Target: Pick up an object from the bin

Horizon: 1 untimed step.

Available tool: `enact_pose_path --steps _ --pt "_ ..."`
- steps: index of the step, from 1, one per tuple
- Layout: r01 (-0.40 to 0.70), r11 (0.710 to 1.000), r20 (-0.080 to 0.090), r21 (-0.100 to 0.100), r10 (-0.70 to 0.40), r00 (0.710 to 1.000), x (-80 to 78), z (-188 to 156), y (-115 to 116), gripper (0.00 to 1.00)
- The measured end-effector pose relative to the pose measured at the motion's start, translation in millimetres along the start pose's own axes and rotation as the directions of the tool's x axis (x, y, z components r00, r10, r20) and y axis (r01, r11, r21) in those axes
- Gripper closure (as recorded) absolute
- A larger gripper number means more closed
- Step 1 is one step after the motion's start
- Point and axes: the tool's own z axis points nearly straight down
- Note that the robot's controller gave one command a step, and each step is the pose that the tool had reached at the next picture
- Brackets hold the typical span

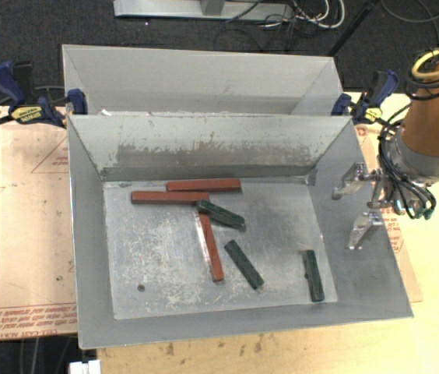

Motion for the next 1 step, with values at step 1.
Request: enact_pose_path --steps 1 --pt "0.003 1.0 0.008 0.001 -0.003 1.0 -1.8 -4.2 0.7 0.0"
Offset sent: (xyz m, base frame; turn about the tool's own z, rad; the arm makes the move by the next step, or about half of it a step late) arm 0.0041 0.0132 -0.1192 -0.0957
